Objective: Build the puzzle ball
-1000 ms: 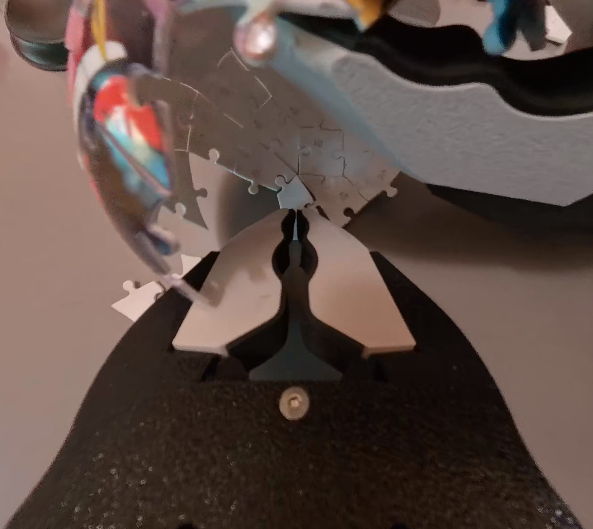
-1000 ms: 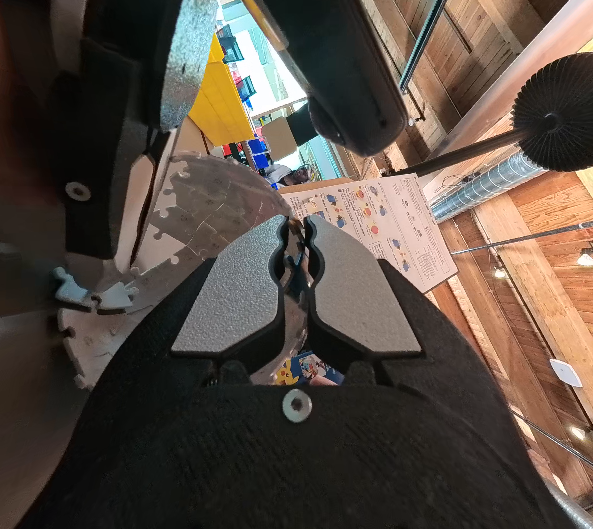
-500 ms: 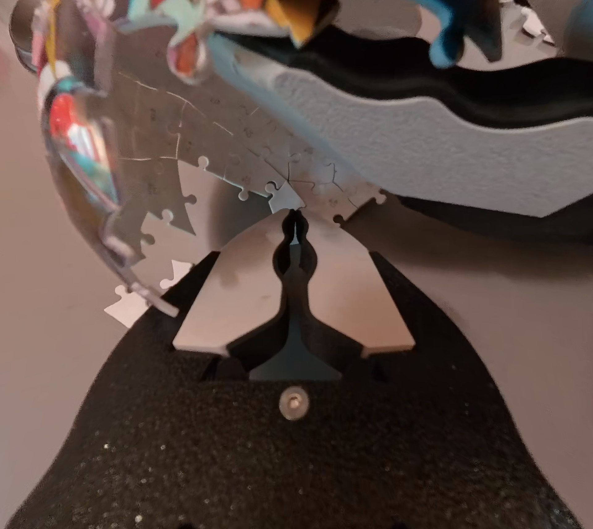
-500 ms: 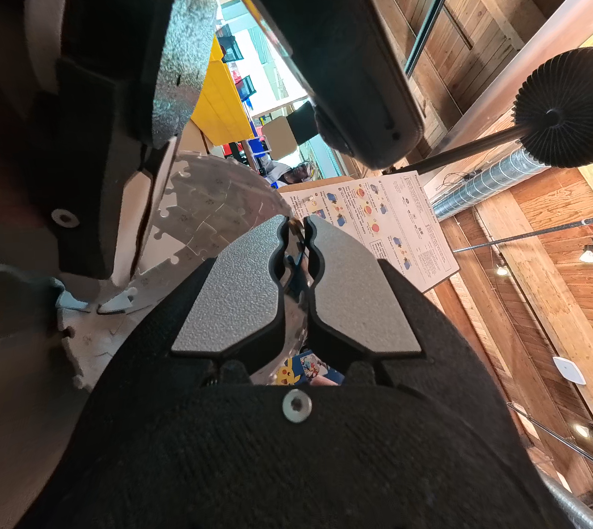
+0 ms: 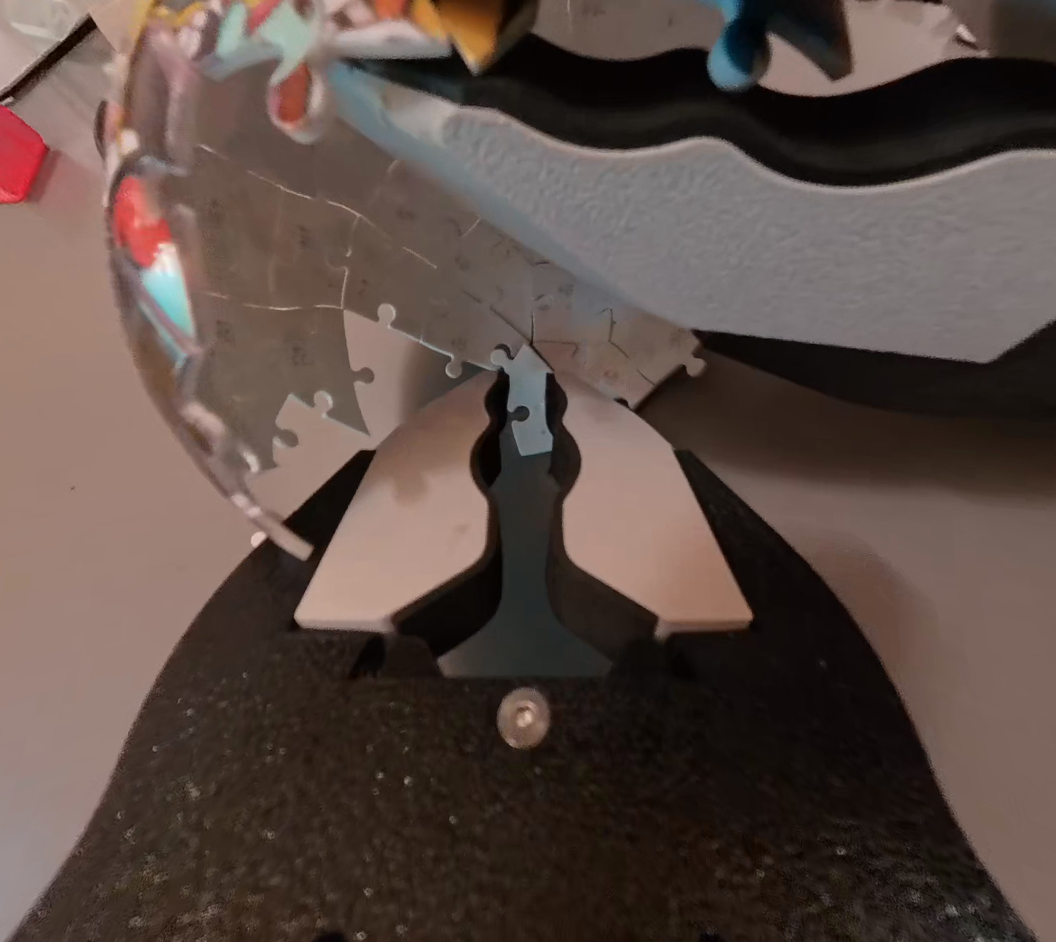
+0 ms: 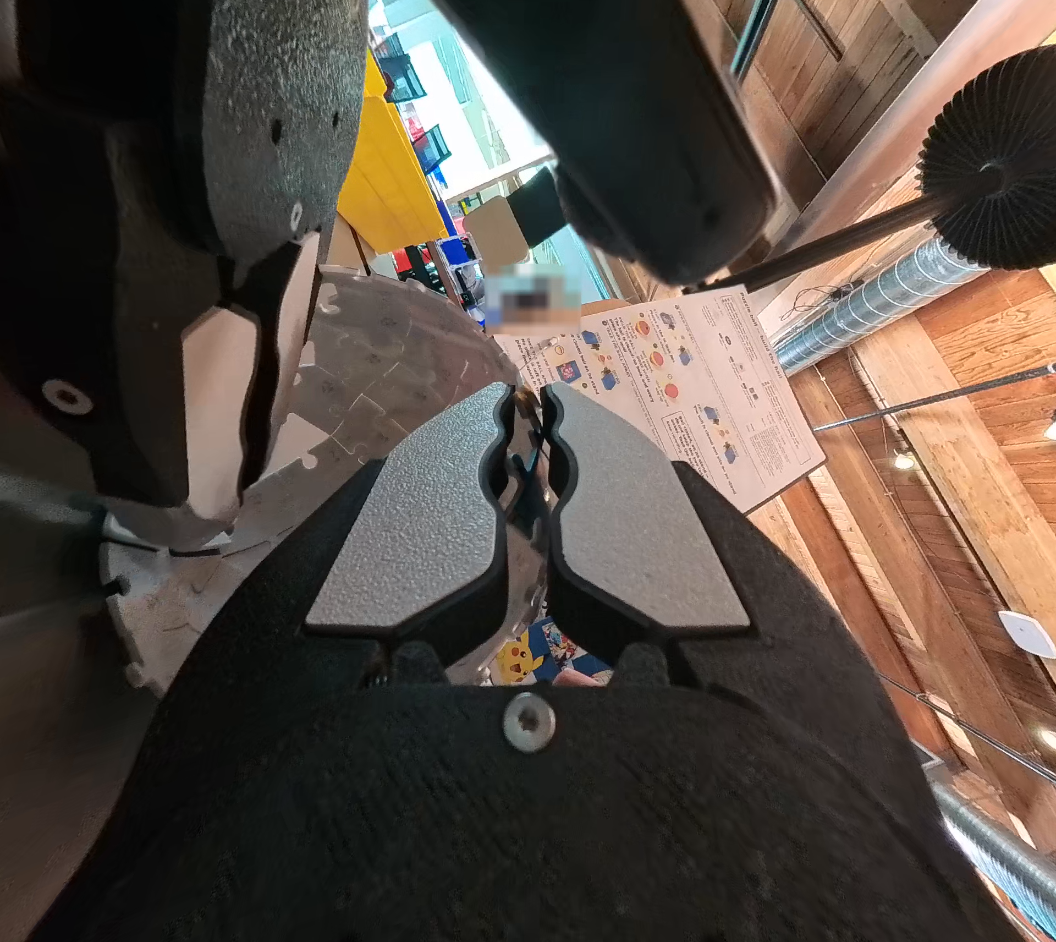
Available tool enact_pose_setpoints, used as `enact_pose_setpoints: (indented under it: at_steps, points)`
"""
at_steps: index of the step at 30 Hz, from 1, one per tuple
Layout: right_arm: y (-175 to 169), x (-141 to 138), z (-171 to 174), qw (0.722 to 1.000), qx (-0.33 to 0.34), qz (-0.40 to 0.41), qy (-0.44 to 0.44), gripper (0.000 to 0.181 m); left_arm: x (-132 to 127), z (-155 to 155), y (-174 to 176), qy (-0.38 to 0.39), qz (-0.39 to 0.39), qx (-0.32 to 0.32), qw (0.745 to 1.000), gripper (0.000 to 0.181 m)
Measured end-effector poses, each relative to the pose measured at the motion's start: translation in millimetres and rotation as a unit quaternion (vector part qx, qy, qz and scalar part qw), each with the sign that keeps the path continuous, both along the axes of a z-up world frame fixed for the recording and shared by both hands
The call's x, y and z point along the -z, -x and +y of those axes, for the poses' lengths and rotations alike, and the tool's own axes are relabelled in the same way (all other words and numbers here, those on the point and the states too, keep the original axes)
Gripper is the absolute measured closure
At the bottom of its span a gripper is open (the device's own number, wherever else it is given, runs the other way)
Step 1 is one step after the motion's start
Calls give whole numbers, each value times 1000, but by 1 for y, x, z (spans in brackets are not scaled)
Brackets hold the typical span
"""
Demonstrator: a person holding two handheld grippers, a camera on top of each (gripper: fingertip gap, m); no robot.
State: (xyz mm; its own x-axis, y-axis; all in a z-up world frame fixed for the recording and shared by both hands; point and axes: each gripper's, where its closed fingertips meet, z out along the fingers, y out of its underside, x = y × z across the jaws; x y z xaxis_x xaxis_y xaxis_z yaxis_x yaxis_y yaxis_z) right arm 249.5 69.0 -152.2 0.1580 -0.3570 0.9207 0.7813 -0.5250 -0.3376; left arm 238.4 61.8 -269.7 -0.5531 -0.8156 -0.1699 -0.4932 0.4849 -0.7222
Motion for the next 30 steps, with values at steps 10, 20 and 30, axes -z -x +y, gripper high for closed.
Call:
enact_pose_setpoints:
  at_steps: [10,20,30]
  points:
    - [-3,0,-1,1000,1,16,-13,173,2,-6,-3,-2,6,-7,1000,177]
    - [1,0,3,1000,-8,12,-9,173,6,-5,-7,19,43,-48,998,181]
    - [-1,0,1,1000,-7,21,-13,173,4,-2,-9,21,31,-73,997,181]
